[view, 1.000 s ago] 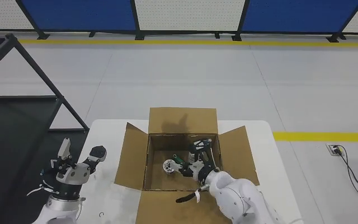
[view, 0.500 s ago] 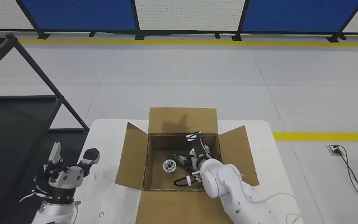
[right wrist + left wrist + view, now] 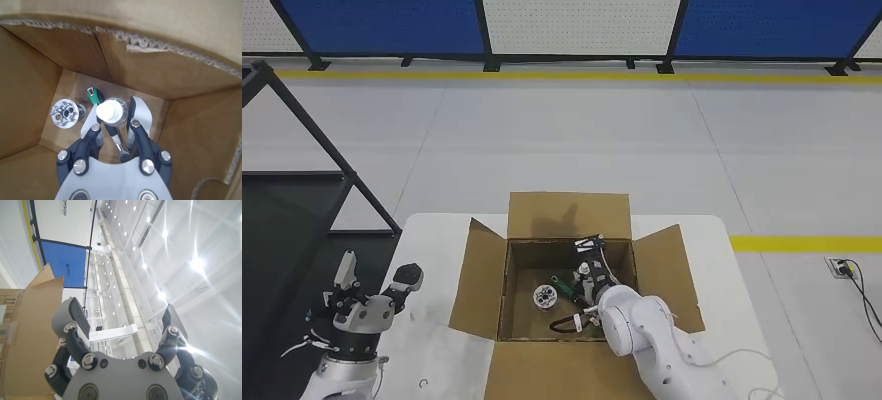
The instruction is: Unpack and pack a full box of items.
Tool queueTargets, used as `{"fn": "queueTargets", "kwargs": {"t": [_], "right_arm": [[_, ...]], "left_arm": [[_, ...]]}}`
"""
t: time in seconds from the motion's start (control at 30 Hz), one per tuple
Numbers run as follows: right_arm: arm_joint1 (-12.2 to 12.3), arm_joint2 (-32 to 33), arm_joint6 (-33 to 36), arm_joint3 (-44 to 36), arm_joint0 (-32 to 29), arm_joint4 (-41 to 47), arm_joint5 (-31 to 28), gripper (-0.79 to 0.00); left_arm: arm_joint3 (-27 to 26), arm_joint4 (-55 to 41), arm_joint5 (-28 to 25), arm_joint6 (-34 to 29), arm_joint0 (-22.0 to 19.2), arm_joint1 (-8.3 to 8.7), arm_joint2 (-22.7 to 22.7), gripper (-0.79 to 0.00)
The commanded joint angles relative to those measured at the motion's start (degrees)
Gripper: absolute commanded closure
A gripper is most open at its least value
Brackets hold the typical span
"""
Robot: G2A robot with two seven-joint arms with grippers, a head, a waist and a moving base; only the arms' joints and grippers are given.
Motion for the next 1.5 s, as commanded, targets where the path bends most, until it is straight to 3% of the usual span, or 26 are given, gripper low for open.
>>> {"fn": "queueTargets", "kwargs": {"t": [0.0, 0.33, 0.53, 1.0, 1.17, 1.47], "right_arm": [[0.27, 1.29, -1.57, -3.85, -1.58, -0.01, -0.78, 0.0], [3.07, 13.44, -7.06, -40.42, -19.35, -2.19, -5.65, 0.0], [4.01, 21.99, -7.04, -51.82, -27.36, -3.25, -5.64, 0.0], [4.26, 37.49, -6.37, -50.26, -33.64, -1.96, 3.59, 0.0], [4.43, 42.42, -5.08, -43.57, -34.64, 1.05, 3.73, 0.0], [4.78, 44.25, -2.31, -28.16, -33.52, -1.36, 5.51, 0.0]], "left_arm": [[0.12, 0.02, 0.15, -0.05, -0.17, 0.01, 0.0, -0.785], [1.08, 1.25, 1.59, -0.97, -1.67, 0.03, 1.72, -0.785], [1.77, 2.69, 1.92, -1.24, -2.66, 0.0, 3.33, -0.785], [1.42, 4.05, 2.73, -1.23, -3.32, -0.02, 4.94, -0.785], [0.95, 4.84, 3.13, -0.99, -3.84, -0.03, 5.62, -0.785], [0.9, 6.0, 3.55, -0.7, -4.37, -0.04, 6.61, -0.785]]}}
